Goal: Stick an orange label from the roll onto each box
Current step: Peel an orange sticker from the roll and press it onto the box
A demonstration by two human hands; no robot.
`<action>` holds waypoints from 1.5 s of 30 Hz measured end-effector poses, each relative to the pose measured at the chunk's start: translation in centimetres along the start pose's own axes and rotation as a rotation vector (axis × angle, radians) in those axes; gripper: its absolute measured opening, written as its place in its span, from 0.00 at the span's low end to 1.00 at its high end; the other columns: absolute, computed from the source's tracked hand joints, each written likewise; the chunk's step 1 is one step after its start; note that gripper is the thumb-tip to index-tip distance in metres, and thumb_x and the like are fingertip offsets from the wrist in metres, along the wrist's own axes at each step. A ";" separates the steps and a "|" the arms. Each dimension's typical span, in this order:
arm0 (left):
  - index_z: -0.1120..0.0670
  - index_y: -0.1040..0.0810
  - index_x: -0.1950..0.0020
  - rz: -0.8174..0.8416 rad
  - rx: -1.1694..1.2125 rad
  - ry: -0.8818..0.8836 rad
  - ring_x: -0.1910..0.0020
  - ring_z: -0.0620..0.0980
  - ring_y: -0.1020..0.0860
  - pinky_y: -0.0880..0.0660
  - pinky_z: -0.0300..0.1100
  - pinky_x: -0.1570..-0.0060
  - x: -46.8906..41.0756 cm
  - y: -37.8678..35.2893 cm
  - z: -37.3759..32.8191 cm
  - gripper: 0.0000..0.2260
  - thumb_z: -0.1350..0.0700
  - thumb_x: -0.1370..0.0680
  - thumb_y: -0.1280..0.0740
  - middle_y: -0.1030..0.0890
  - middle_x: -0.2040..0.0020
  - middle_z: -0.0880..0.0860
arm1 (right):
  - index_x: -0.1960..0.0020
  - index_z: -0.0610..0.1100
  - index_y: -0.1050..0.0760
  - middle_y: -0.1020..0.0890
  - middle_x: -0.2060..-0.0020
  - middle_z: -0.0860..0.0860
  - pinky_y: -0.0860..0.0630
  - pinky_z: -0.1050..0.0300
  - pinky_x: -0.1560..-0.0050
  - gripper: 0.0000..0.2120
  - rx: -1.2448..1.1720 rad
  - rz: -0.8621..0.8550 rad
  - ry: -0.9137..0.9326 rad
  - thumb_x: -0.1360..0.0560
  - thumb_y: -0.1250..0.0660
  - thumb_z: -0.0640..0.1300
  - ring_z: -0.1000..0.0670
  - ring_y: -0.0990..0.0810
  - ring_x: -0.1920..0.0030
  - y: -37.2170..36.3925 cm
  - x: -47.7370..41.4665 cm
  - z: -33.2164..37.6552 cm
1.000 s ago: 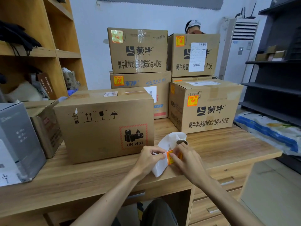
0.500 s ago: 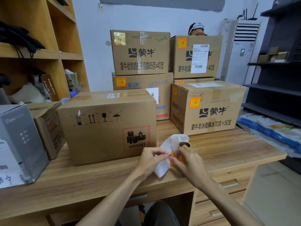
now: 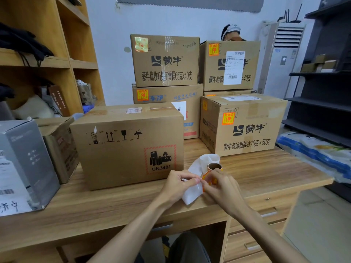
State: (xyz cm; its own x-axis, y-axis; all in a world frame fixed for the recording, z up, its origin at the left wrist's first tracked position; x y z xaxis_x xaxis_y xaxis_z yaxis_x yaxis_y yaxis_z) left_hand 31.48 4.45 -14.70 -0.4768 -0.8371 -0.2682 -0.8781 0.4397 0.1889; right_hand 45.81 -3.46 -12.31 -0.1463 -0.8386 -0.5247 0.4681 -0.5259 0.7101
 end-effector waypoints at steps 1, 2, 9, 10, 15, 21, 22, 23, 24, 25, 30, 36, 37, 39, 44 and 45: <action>0.58 0.12 0.52 -0.001 -0.002 -0.002 0.52 0.45 0.17 0.22 0.39 0.49 0.0 0.0 0.0 0.04 0.61 0.24 0.26 0.13 0.54 0.51 | 0.60 0.51 0.24 0.22 0.62 0.56 0.35 0.59 0.67 0.09 -0.004 0.001 -0.007 0.25 0.30 0.54 0.55 0.25 0.64 0.0 0.0 -0.1; 0.58 0.12 0.52 -0.001 -0.001 -0.003 0.52 0.45 0.18 0.22 0.38 0.50 0.0 0.0 0.0 0.04 0.60 0.24 0.26 0.13 0.54 0.51 | 0.60 0.51 0.25 0.22 0.63 0.56 0.35 0.59 0.67 0.09 -0.004 0.000 -0.018 0.26 0.30 0.54 0.55 0.26 0.65 0.1 0.1 -0.1; 0.56 0.12 0.53 -0.050 -0.024 0.025 0.55 0.40 0.18 0.23 0.34 0.54 0.0 0.3 0.2 0.04 0.62 0.24 0.26 0.13 0.55 0.49 | 0.64 0.53 0.26 0.23 0.72 0.60 0.32 0.55 0.65 0.08 -0.141 -0.013 -0.157 0.28 0.29 0.50 0.56 0.25 0.68 0.8 0.7 -1.2; 0.55 0.12 0.54 -0.062 -0.024 0.036 0.55 0.40 0.19 0.23 0.34 0.54 0.0 0.4 0.3 0.04 0.62 0.24 0.26 0.13 0.55 0.49 | 0.65 0.53 0.25 0.24 0.73 0.61 0.33 0.55 0.66 0.09 -0.184 -0.012 -0.173 0.28 0.28 0.48 0.56 0.26 0.70 0.9 0.8 -1.5; 0.50 0.12 0.55 -0.098 -0.017 0.075 0.53 0.41 0.18 0.24 0.34 0.55 -0.1 0.7 0.5 0.06 0.60 0.24 0.26 0.13 0.55 0.47 | 0.66 0.50 0.23 0.27 0.79 0.58 0.35 0.57 0.68 0.09 -0.295 -0.024 -0.214 0.29 0.27 0.44 0.55 0.32 0.76 2.6 1.3 -2.9; 0.48 0.13 0.56 -0.130 -0.039 0.088 0.56 0.36 0.19 0.24 0.31 0.56 -0.1 0.8 0.3 0.07 0.60 0.24 0.26 0.14 0.57 0.42 | 0.64 0.48 0.23 0.29 0.78 0.55 0.38 0.57 0.69 0.07 -0.342 -0.044 -0.235 0.30 0.27 0.40 0.55 0.35 0.75 5.3 2.6 -4.3; 0.49 0.13 0.56 -0.139 -0.035 0.092 0.57 0.35 0.19 0.24 0.30 0.57 0.0 0.8 0.3 0.07 0.60 0.24 0.26 0.15 0.58 0.42 | 0.65 0.48 0.23 0.29 0.79 0.55 0.38 0.58 0.70 0.08 -0.357 -0.049 -0.236 0.29 0.27 0.39 0.55 0.35 0.76 5.8 2.8 -4.4; 0.49 0.13 0.56 -0.148 -0.038 0.096 0.57 0.35 0.20 0.25 0.29 0.58 -0.1 0.9 0.4 0.06 0.60 0.24 0.26 0.15 0.58 0.41 | 0.65 0.48 0.23 0.29 0.79 0.56 0.38 0.58 0.71 0.10 -0.372 -0.054 -0.236 0.29 0.27 0.38 0.56 0.34 0.76 6.4 2.9 -4.4; 0.49 0.13 0.55 -0.154 -0.047 0.097 0.57 0.34 0.20 0.25 0.29 0.58 -0.1 0.9 0.3 0.06 0.60 0.24 0.26 0.15 0.58 0.40 | 0.66 0.48 0.23 0.28 0.79 0.57 0.37 0.59 0.71 0.10 -0.390 -0.062 -0.236 0.29 0.28 0.37 0.56 0.34 0.76 6.9 3.0 -4.4; 0.49 0.13 0.54 -0.159 -0.068 0.093 0.56 0.34 0.20 0.25 0.29 0.58 -0.1 0.9 0.3 0.05 0.60 0.24 0.26 0.15 0.57 0.40 | 0.66 0.49 0.23 0.27 0.78 0.57 0.36 0.59 0.71 0.11 -0.407 -0.075 -0.233 0.28 0.28 0.37 0.56 0.33 0.76 7.5 3.0 -4.3; 0.51 0.15 0.41 -0.161 -0.118 0.004 0.51 0.44 0.19 0.23 0.33 0.51 -0.3 1.6 -2.0 0.13 0.55 0.25 0.24 0.15 0.51 0.48 | 0.64 0.49 0.24 0.25 0.76 0.58 0.34 0.56 0.69 0.10 -0.353 -0.138 -0.178 0.27 0.29 0.40 0.56 0.32 0.75 9.0 1.9 -2.6; 0.52 0.12 0.53 -0.290 -0.150 -0.098 0.61 0.37 0.21 0.27 0.30 0.59 0.5 4.0 -8.1 0.04 0.53 0.24 0.25 0.15 0.58 0.46 | 0.61 0.53 0.28 0.23 0.66 0.58 0.26 0.50 0.67 0.09 -0.059 -0.270 0.055 0.27 0.29 0.44 0.55 0.27 0.70 8.8 -0.4 2.2; 0.53 0.13 0.55 -0.306 -0.129 -0.108 0.64 0.36 0.23 0.29 0.30 0.61 0.9 4.3 -9.1 0.04 0.53 0.24 0.25 0.16 0.62 0.45 | 0.60 0.52 0.28 0.23 0.65 0.58 0.27 0.50 0.68 0.08 0.003 -0.287 0.111 0.26 0.30 0.45 0.56 0.28 0.70 8.5 -0.6 3.4; 0.52 0.13 0.59 -0.328 -0.116 -0.122 0.66 0.37 0.24 0.28 0.33 0.62 1.6 4.9 -10.8 0.07 0.50 0.24 0.25 0.17 0.67 0.44 | 0.59 0.49 0.29 0.24 0.64 0.55 0.31 0.52 0.74 0.07 0.130 -0.322 0.232 0.25 0.34 0.48 0.54 0.30 0.71 7.7 -1.2 6.1; 0.51 0.13 0.61 -0.392 -0.146 -0.080 0.63 0.40 0.20 0.24 0.37 0.57 2.7 7.6 -13.3 0.11 0.45 0.24 0.26 0.15 0.65 0.48 | 0.62 0.43 0.30 0.28 0.65 0.49 0.47 0.60 0.78 0.08 0.385 -0.449 0.528 0.26 0.36 0.43 0.48 0.31 0.77 5.7 -2.4 12.4; 0.51 0.13 0.61 -0.408 -0.145 -0.079 0.61 0.40 0.19 0.23 0.37 0.55 2.9 8.2 -13.6 0.11 0.46 0.24 0.26 0.15 0.64 0.48 | 0.62 0.43 0.30 0.28 0.66 0.49 0.43 0.58 0.78 0.07 0.401 -0.473 0.566 0.26 0.35 0.41 0.48 0.31 0.77 5.3 -2.6 13.4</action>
State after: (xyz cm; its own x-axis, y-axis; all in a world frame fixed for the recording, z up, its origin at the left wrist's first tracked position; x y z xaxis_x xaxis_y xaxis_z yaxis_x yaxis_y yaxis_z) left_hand 23.42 1.23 -1.07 -0.0992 -0.9025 -0.4191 -0.9830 0.0235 0.1820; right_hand 37.04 -5.99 -0.87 0.2603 -0.3752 -0.8897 0.1061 -0.9047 0.4125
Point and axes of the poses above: each hand's wrist, its own x-axis away from the middle knuckle, its own y-axis out of the back of the hand, z = x × y, the point moved 6 cm from there along -x, towards the middle knuckle
